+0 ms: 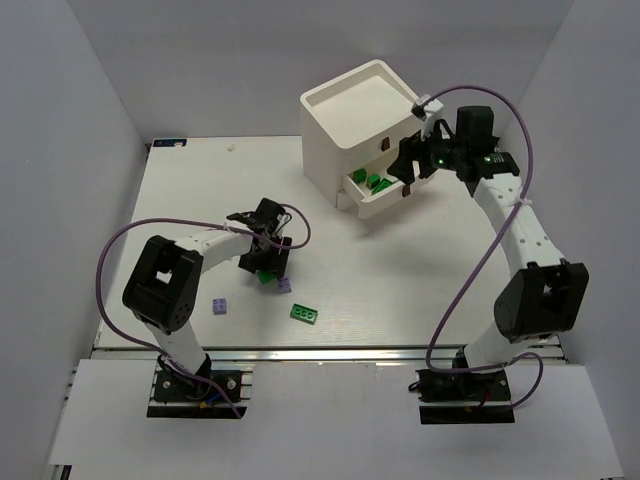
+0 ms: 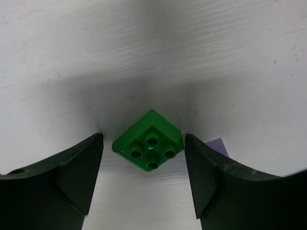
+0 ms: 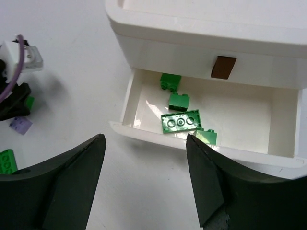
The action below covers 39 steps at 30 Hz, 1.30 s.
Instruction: Sort the legos into containers by color
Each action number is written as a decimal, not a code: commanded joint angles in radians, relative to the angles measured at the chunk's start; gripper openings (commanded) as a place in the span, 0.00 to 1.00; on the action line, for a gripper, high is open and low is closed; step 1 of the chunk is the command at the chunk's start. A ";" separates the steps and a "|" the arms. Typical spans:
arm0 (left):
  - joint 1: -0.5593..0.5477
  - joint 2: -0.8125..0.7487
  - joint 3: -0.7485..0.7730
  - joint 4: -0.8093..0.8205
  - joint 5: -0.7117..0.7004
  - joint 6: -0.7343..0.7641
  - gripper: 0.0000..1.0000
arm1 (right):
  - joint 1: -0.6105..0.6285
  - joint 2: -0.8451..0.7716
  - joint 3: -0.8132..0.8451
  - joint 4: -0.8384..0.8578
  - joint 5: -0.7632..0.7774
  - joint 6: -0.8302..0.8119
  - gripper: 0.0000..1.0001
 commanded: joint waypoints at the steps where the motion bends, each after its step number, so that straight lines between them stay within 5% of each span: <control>1: 0.005 0.002 -0.007 0.010 0.048 0.031 0.77 | -0.007 -0.065 -0.071 0.048 -0.053 0.013 0.73; 5: 0.005 -0.008 -0.029 0.006 0.047 0.028 0.70 | -0.009 -0.102 -0.141 0.051 -0.063 0.018 0.74; 14: 0.005 -0.067 -0.034 -0.027 0.031 -0.014 0.35 | -0.020 -0.168 -0.194 0.037 -0.082 0.007 0.73; 19: -0.007 -0.139 0.104 -0.033 0.160 -0.029 0.24 | -0.024 -0.235 -0.253 -0.001 -0.037 -0.075 0.89; 22: -0.018 -0.152 0.230 0.009 0.295 -0.038 0.22 | -0.035 -0.289 -0.322 0.005 -0.008 -0.089 0.89; 24: -0.028 -0.137 0.331 0.049 0.359 -0.046 0.19 | -0.047 -0.315 -0.347 -0.012 -0.026 -0.100 0.78; 25: -0.028 -0.126 0.362 0.063 0.419 -0.050 0.18 | -0.047 -0.324 -0.361 -0.016 -0.034 -0.100 0.61; 26: -0.038 -0.100 0.394 0.092 0.438 -0.064 0.18 | -0.050 -0.335 -0.388 -0.015 -0.030 -0.091 0.09; 27: -0.038 -0.083 0.426 0.104 0.453 -0.069 0.17 | -0.056 -0.364 -0.405 -0.007 -0.024 -0.082 0.00; 34: -0.094 0.129 0.774 0.210 0.513 -0.110 0.17 | -0.081 -0.466 -0.510 0.024 0.004 -0.053 0.00; 39: -0.134 0.270 0.898 0.330 0.432 -0.098 0.17 | -0.087 -0.496 -0.540 0.021 0.012 -0.051 0.00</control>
